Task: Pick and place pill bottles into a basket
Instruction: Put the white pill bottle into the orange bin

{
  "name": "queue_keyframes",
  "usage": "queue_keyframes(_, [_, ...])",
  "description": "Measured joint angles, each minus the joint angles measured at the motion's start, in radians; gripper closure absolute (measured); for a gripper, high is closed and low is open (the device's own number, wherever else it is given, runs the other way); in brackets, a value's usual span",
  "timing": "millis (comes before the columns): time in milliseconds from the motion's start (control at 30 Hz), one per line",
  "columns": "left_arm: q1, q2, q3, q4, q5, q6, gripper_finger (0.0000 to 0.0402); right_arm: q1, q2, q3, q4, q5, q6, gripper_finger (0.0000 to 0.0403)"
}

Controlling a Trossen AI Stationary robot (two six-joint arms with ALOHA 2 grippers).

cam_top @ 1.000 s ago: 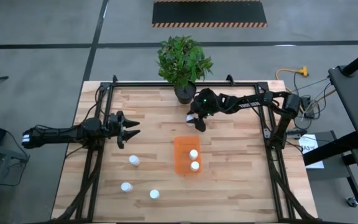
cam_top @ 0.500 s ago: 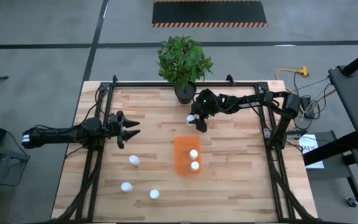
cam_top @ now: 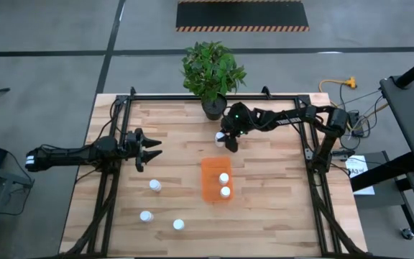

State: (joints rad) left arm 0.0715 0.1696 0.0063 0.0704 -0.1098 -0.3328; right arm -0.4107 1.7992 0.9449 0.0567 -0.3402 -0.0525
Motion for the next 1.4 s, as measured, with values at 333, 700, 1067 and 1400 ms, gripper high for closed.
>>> queue_keyframes(333, [0.000,0.000,0.000,0.000,0.000,0.000,0.0201,0.020,-0.026,0.083,-0.125,-0.029,-0.015,0.0256])
queue_keyframes(700, [0.000,0.000,0.000,0.000,0.000,0.000,0.0201,0.101,-0.048,0.242,-0.406,-0.027,-0.081,0.0255])
queue_keyframes(1067, [0.000,0.000,0.000,0.000,0.000,0.000,0.0201,0.207,-0.115,0.263,-0.456,0.050,0.030,0.0256])
queue_keyframes(1400, [0.000,0.000,0.000,0.000,0.000,0.000,0.0201,0.317,-0.167,0.248,-0.456,0.166,0.080,0.0257])
